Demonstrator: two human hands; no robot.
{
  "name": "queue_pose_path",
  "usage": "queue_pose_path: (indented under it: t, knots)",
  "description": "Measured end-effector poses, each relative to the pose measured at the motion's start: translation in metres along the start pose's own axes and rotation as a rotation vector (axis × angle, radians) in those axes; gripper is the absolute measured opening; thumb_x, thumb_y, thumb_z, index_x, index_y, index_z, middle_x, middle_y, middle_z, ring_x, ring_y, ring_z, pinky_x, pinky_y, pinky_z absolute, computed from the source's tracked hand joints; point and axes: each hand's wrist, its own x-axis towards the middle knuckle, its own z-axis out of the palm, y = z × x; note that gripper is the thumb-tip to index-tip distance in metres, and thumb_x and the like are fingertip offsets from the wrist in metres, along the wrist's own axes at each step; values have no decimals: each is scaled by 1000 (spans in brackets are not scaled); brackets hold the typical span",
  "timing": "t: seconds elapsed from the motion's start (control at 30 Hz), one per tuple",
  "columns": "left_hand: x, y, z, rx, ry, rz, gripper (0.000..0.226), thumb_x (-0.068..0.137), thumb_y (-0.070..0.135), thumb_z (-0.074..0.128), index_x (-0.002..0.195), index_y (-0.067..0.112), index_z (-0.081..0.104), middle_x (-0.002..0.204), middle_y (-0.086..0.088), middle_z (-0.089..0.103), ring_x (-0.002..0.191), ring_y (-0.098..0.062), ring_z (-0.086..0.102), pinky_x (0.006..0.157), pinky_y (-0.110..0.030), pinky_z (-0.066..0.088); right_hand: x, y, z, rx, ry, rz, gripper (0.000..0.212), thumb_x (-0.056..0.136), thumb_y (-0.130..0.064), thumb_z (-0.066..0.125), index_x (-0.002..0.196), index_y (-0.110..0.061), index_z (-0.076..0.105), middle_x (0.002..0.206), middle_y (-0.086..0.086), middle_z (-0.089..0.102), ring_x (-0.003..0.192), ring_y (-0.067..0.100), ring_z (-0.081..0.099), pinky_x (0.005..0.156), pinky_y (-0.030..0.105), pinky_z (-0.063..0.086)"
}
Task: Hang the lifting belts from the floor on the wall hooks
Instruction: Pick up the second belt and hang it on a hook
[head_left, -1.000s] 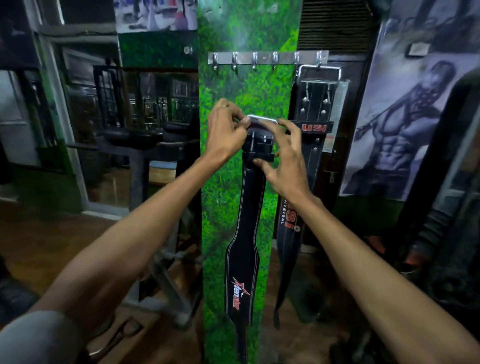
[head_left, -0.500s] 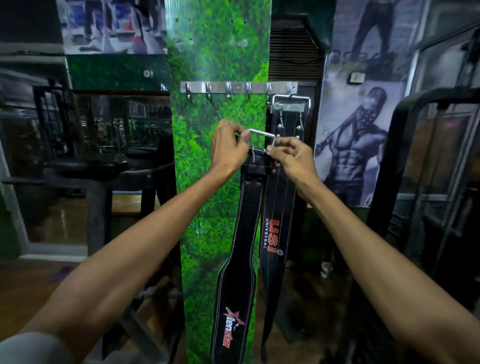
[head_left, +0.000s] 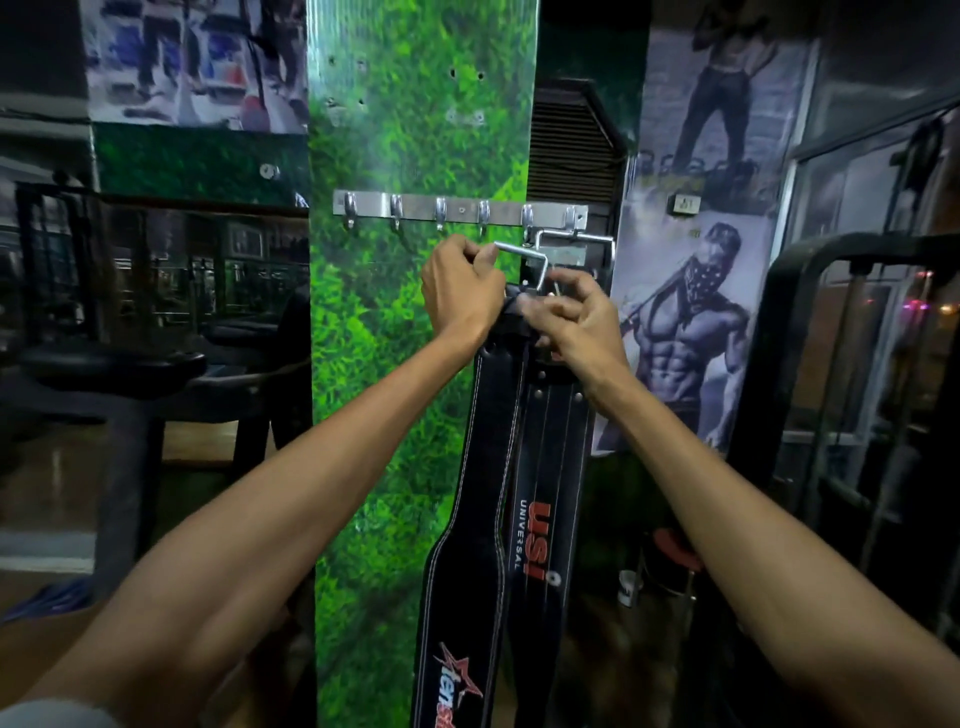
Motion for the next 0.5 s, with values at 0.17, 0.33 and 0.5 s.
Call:
queue_pose_path:
  t: [0.17,0.33,0.5]
  knots:
    - [21,10,30,56,112,-100,21,95,29,65,78,17,61,92,-6,71,93,-27,64,74,-30,36,34,14,6,-215,157,-220,50,79,-4,83,122,-15,60,107,-11,66,87,-6,64,80,19,56]
    - [41,14,49,240,146,7,15,95,27,67,91,13,70,114,-6,61,98,-25,62,77,-31,42,73,24,7,-305,230,-258,50,78,-10,84,126,-16,71,110,-3,74,96,4,68,88,27,60]
    - [55,8,59,370,27,141,8,88,13,75,94,10,69,117,-2,53,86,-10,49,75,-20,45,100,38,0,-341,225,-185,50,79,-14,86,126,-12,70,116,-2,75,103,6,70,98,30,58]
